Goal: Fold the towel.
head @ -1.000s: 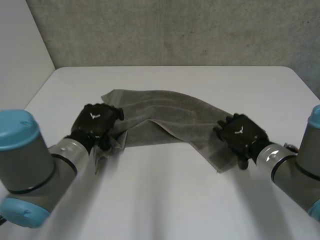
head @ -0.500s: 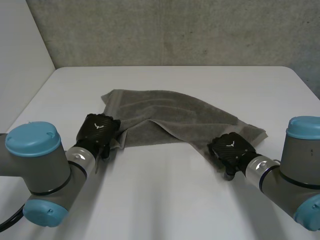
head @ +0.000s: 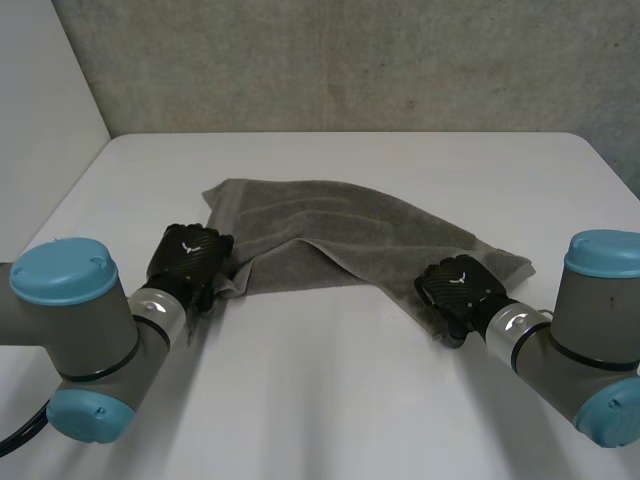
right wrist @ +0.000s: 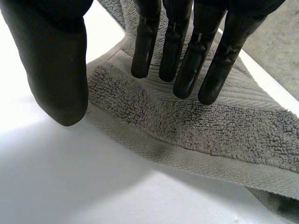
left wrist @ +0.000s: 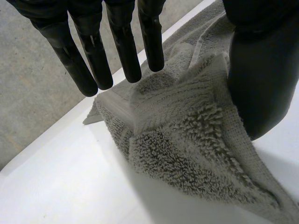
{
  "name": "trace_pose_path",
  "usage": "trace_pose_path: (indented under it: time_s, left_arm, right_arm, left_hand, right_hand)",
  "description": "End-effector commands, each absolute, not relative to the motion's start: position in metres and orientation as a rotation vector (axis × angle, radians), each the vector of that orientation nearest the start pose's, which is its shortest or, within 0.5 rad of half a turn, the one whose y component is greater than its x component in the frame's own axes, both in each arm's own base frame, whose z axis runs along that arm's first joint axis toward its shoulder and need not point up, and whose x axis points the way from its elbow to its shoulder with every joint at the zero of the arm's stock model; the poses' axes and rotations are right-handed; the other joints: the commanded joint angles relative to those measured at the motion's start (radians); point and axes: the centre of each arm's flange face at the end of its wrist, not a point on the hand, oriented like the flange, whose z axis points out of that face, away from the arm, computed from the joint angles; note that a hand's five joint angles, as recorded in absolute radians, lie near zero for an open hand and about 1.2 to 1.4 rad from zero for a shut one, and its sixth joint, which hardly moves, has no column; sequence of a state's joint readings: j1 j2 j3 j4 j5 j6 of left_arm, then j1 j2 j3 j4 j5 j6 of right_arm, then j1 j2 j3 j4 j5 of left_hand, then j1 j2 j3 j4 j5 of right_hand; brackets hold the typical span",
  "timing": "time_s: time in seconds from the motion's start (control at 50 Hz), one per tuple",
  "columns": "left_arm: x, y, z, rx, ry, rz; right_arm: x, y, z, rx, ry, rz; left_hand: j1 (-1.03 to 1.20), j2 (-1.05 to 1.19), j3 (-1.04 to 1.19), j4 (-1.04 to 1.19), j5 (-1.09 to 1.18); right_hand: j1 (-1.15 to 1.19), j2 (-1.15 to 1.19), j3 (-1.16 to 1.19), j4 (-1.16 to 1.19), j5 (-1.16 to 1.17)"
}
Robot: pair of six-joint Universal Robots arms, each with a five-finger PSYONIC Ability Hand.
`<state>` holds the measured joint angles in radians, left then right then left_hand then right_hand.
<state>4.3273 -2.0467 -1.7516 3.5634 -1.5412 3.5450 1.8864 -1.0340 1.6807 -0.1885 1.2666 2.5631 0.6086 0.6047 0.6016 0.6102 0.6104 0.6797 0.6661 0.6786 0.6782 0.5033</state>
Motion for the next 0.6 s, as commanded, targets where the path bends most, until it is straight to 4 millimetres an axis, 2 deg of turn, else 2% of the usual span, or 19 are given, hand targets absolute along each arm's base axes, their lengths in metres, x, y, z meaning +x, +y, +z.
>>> trace_pose_path:
  time_s: [0.02, 0.16, 0.28, 0.32, 0.38, 0.4, 0.5, 0.6]
  left_arm:
    - [-0.255, -0.274, 0.134, 0.977, 2.274, -1.953]
    - [-0.255, -0.274, 0.134, 0.977, 2.274, -1.953]
    - [-0.255, -0.274, 0.133, 0.976, 2.277, -1.952]
    - [-0.255, -0.274, 0.133, 0.977, 2.278, -1.95]
    - [-0.255, -0.274, 0.133, 0.976, 2.277, -1.952]
    - [-0.255, -0.274, 0.133, 0.977, 2.278, -1.95]
    - [-0.255, -0.274, 0.134, 0.975, 2.276, -1.951]
    - [-0.255, -0.274, 0.133, 0.977, 2.279, -1.947]
  right_arm:
    - [0.257, -0.271, 0.119, -1.32, 2.176, -1.63]
    - [0.258, -0.272, 0.116, -1.322, 2.176, -1.628]
    - [0.259, -0.275, 0.114, -1.322, 2.177, -1.633]
    - [0.259, -0.275, 0.113, -1.321, 2.18, -1.631]
    - [0.259, -0.275, 0.113, -1.323, 2.182, -1.627]
    - [0.259, -0.276, 0.112, -1.322, 2.183, -1.628]
    - [0.258, -0.279, 0.114, -1.294, 2.197, -1.63]
    - [0.252, -0.287, 0.125, -1.141, 2.219, -1.657]
  left_hand:
    - [-0.06, -0.057, -0.053, -0.062, -0.237]
    - [-0.06, -0.057, -0.053, -0.062, -0.237]
    - [-0.06, -0.057, -0.053, -0.062, -0.237]
    - [-0.06, -0.057, -0.053, -0.062, -0.237]
    - [-0.06, -0.057, -0.053, -0.062, -0.237]
    - [-0.06, -0.057, -0.053, -0.062, -0.237]
    - [-0.06, -0.057, -0.053, -0.062, -0.237]
    - [-0.06, -0.057, -0.053, -0.062, -0.237]
  right_hand:
    - [0.028, 0.041, 0.029, 0.029, 0.029]
    - [0.116, 0.129, 0.117, 0.117, 0.118]
    - [0.362, 0.376, 0.363, 0.364, 0.364]
    - [0.526, 0.54, 0.527, 0.528, 0.528]
    - [0.6, 0.614, 0.601, 0.602, 0.602]
    - [0.715, 0.729, 0.716, 0.717, 0.717]
    - [0.717, 0.73, 0.718, 0.718, 0.718]
    - [0.717, 0.73, 0.718, 0.718, 0.718]
